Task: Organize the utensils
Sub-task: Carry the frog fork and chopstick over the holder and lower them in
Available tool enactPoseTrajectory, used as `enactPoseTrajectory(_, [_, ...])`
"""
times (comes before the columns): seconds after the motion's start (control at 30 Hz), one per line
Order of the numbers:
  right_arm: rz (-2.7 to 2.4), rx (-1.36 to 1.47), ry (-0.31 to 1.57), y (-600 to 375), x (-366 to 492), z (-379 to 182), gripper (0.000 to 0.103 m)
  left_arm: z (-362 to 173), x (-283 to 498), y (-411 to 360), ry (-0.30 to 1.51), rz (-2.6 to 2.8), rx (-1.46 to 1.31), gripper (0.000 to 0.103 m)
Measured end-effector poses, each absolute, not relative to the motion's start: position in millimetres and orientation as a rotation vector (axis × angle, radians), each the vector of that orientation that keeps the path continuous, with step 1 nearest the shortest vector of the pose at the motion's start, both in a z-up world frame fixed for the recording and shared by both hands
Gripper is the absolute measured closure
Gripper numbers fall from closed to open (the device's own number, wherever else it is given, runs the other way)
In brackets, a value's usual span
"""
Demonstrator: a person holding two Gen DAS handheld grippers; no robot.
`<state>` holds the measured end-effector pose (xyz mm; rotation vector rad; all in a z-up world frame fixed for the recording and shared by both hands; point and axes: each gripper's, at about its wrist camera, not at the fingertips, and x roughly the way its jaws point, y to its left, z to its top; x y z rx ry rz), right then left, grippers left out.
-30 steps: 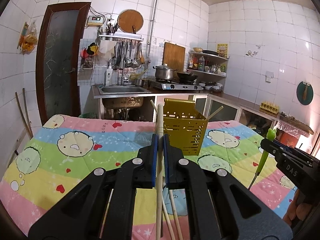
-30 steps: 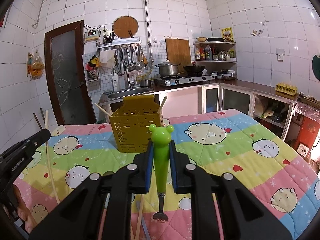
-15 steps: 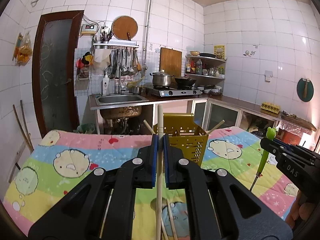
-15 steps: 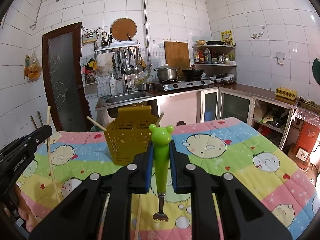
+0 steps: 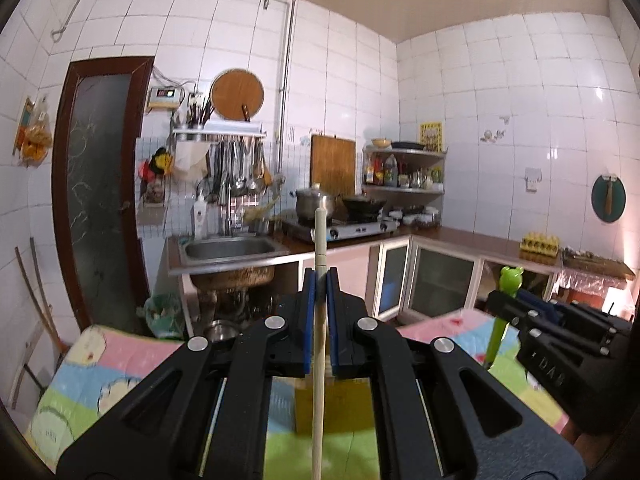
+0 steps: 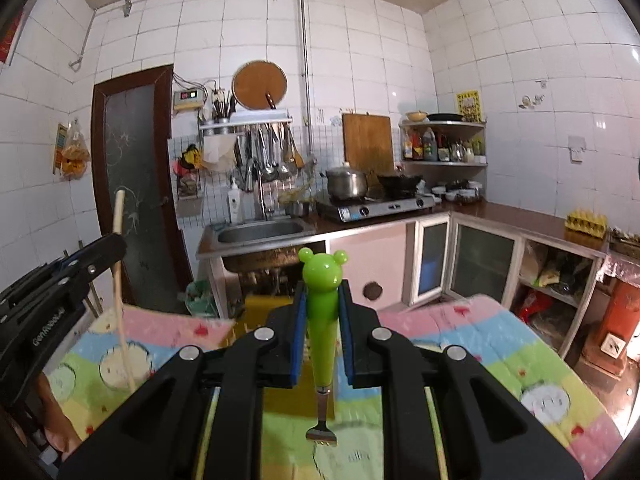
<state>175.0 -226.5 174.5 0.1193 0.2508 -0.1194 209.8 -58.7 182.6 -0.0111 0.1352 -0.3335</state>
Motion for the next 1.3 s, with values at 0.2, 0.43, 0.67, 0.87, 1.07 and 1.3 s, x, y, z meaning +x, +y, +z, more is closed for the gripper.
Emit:
enactPoseTrajectory(0.2, [-0.098,0.131,0.228,-230.7,224.1,196.8,0.087,202.5,261.2,-79.1,0.098,-0.338,-0.034,0.099])
enactPoseTrajectory(0.43, [-0.092,0.116,0.242,-235.7,269.2,186.4,0.087,188.9,314.8,-82.3,0.110,-0.343,-0.079,0.099])
enactPoseTrajectory(0.67, [-0.088,0.118,0.277,-241.6,304.3,164.1,0.087,172.3,350.5,-92.8,0.093,-0.347,-0.074,0.099])
enactPoseTrajectory(0.87, [-0.082,0.127,0.312,-242.9,324.9,140.3,0.087,152.6,378.8,-98.3,0.129,-0.347,-0.079,0.099])
enactPoseTrajectory(1.07, [-0.081,0.146,0.354,-244.7,338.7,118.0,0.087,127.4,395.5,-98.2,0.165,-0.329,-0.054,0.099])
enactPoseTrajectory(1.3, [-0.086,0.121,0.394,-238.7,340.6,92.7,0.087,107.4,404.9,-95.6,0.214,-0.313,-0.043,0.098])
